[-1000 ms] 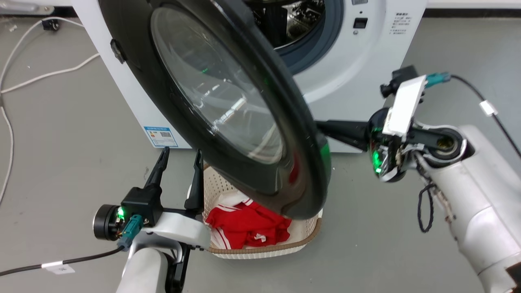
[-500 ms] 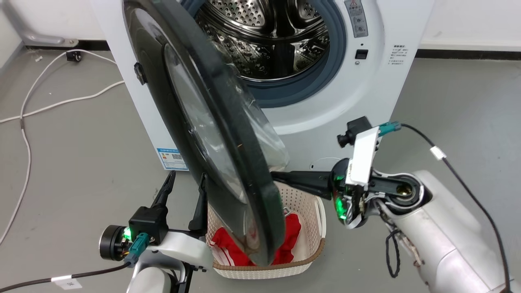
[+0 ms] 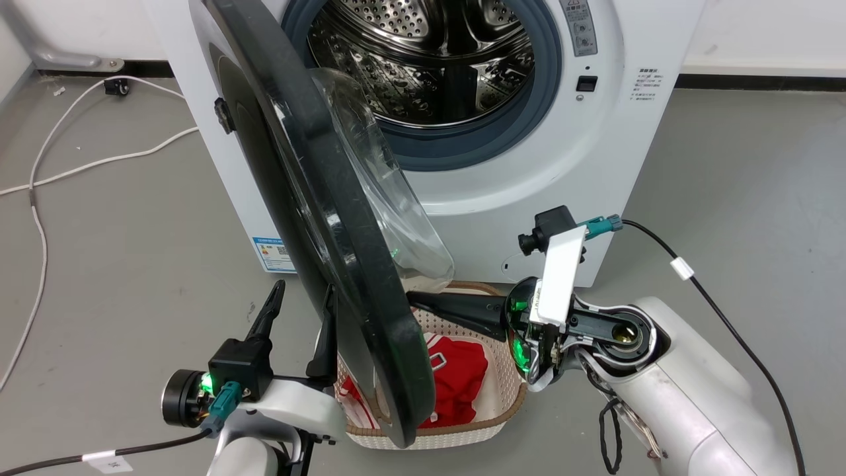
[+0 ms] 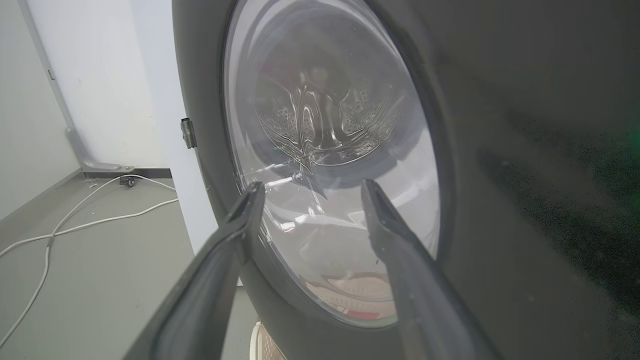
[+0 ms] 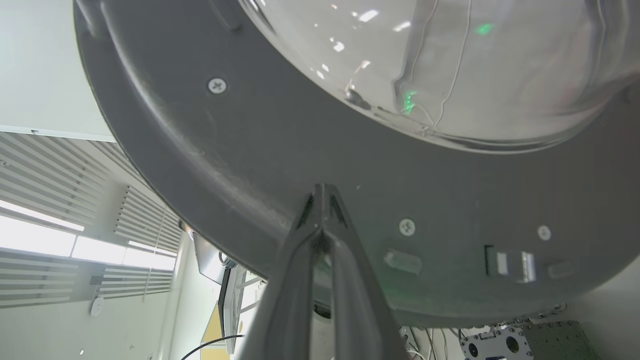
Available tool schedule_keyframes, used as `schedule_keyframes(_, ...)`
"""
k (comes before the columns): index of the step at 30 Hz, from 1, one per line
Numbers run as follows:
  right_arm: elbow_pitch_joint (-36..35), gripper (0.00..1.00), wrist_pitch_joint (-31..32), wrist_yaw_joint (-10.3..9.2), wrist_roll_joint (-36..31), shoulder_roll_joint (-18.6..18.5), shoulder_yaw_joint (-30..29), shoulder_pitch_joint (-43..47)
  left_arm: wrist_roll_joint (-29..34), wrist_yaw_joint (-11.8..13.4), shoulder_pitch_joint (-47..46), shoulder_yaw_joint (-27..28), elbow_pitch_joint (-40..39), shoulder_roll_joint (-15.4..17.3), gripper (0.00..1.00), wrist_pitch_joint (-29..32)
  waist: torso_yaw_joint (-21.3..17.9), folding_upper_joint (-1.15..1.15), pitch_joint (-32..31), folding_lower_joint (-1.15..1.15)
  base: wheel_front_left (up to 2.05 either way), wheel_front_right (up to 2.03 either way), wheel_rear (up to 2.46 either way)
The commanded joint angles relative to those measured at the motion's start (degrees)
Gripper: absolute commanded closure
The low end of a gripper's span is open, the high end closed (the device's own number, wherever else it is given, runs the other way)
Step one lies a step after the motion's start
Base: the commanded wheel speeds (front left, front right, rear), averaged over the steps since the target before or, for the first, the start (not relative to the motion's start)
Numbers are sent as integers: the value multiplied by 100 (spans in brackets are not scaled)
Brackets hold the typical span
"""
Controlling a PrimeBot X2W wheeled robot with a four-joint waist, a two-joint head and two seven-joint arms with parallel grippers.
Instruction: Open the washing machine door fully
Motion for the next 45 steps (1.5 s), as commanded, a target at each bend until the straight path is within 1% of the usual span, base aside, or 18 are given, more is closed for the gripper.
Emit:
schedule_keyframes(1,-104,100,-176,0,-28,14,-55,136,-20,27,-25,3,-12,-4,0,-15,-13,0,2,1,0,0,0)
schedule_keyframes(5,-370,100,-691,0,-101,-106,-314,283,-25,32,-29,33,-9,-4,0,-15,-43,0,6,1,0,0,0)
schedule_keyframes(6,-555,100,-899,0,-42,-161,-497,426,-26,34,-27,45,-12,-4,0,-15,-59,0,7,1,0,0,0)
schedule_keyframes(13,-1133,100,-1553,0,-49,-483,-1122,980,-19,47,-5,90,-6,-4,0,-15,-111,0,-6,1,0,0,0)
schedule_keyframes(20,-1585,100,-2619,0,-599,-857,-1667,1745,7,57,67,139,-20,-4,0,-15,-157,0,-36,1,0,0,0)
schedule_keyframes(21,-1606,98,-2815,0,-717,-899,-1719,1857,6,59,76,142,-19,-4,0,-15,-158,0,-44,1,0,0,0)
schedule_keyframes(22,-1618,90,-3008,0,-844,-916,-1763,1964,6,63,80,143,-21,-5,0,-15,-160,0,-49,1,0,0,0)
schedule_keyframes(24,-1651,86,-3333,0,-1001,-894,-1840,2154,2,70,88,154,-23,-4,0,-15,-161,0,-60,1,0,0,0)
schedule_keyframes(25,-1666,70,-3470,0,-1051,-880,-1884,2251,1,66,93,165,-17,-3,0,-15,-161,0,-69,1,0,0,0)
schedule_keyframes(26,-1677,45,-3620,0,-1118,-877,-1932,2347,6,60,97,172,-12,-4,0,-15,-159,0,-73,1,0,0,0)
schedule_keyframes(27,-1674,4,-3774,0,-1207,-887,-1976,2436,13,53,98,179,-12,-4,0,-15,-157,0,-76,1,0,0,0)
schedule_keyframes(28,-1675,0,-3928,0,-1260,-884,-2023,2523,19,46,100,186,-12,-4,0,-15,-153,0,-80,1,0,0,0)
schedule_keyframes(34,-1654,0,-4828,0,-1824,-959,-2234,2942,37,36,130,198,-6,-4,0,-15,-144,0,-124,1,0,0,0)
schedule_keyframes(38,-1493,0,-5392,0,-2610,-1102,-2315,3061,44,35,157,224,7,-4,0,-15,-159,0,-154,1,0,0,0)
schedule_keyframes(40,-1348,0,-5537,0,-3230,-1182,-2429,3082,49,39,162,243,6,-4,0,-15,-171,0,-170,1,0,0,0)
schedule_keyframes(42,-1273,0,-5601,0,-3823,-1114,-2650,3068,43,38,172,259,7,-5,0,-15,-180,0,-179,1,0,0,0)
schedule_keyframes(44,-1235,0,-5621,-1,-4664,-1083,-3032,3066,41,39,187,271,2,-4,0,-15,-188,0,-182,1,0,0,0)
schedule_keyframes(45,-1286,0,-5622,0,-5076,-965,-3271,3074,43,43,193,273,-5,-4,0,-15,-193,0,-183,1,0,0,0)
